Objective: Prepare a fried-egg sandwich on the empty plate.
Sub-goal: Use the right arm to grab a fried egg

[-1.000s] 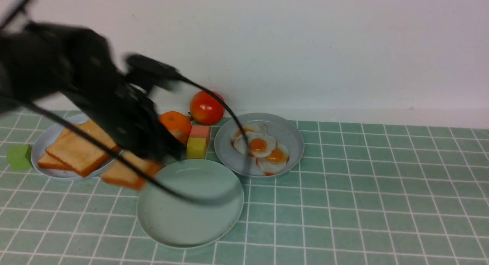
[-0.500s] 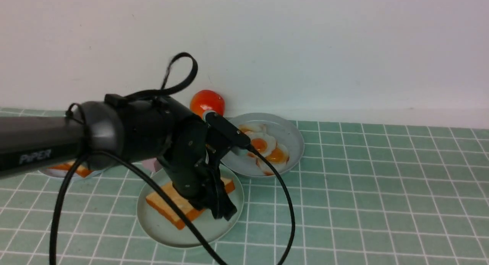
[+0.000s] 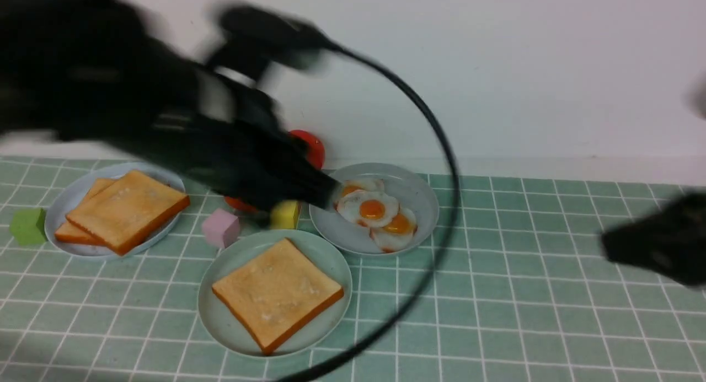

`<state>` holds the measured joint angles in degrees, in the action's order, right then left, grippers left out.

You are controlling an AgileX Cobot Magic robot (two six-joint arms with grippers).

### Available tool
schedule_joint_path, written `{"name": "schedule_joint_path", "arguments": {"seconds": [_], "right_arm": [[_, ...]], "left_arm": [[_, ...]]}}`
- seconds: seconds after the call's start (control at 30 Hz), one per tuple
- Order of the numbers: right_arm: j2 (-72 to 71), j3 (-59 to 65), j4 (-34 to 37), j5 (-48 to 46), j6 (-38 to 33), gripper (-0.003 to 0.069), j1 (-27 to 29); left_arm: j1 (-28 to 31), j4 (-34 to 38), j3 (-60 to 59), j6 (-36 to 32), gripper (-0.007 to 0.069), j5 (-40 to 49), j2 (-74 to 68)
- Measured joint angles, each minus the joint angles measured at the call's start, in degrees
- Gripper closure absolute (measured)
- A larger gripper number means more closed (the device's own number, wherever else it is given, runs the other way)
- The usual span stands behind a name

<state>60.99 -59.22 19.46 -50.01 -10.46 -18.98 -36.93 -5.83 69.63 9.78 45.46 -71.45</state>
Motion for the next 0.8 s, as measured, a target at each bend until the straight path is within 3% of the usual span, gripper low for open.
{"name": "schedule_joint_path", "arguments": {"seconds": [0.03,0.1,0.27,0.47,0.63,0.8], "right_arm": [[3.1,-1.1,1.0,0.9,-0.6,0.0352,0.0],[8.7,-3.5,2.8,1.8,-2.0,0.0374,0.0],[24.7,-13.2,4.2,2.4,-2.9,0.0387,-0.2],[42.2,-26.8,3.5,0.6,-2.7,0.0386,-2.5],[56.8,-42.8,3.3,-3.5,1.8,0.0351,-2.5],[66.5,-52.9,3.8,-4.8,6.5,0.0296,-1.4]], "left_arm": [[0.0,-0.4,-2.8,1.4,0.0575,-0.4,4.0],[0.0,-0.5,-8.8,3.6,0.0638,-2.0,11.1],[0.0,-1.3,-27.4,11.0,0.0638,-9.8,31.1],[0.0,-5.2,-41.6,21.3,0.0638,-19.4,50.0],[0.0,-13.1,-45.3,30.8,0.0638,-20.0,59.6],[0.0,-15.5,-45.5,34.2,0.0638,-17.2,60.5]]}}
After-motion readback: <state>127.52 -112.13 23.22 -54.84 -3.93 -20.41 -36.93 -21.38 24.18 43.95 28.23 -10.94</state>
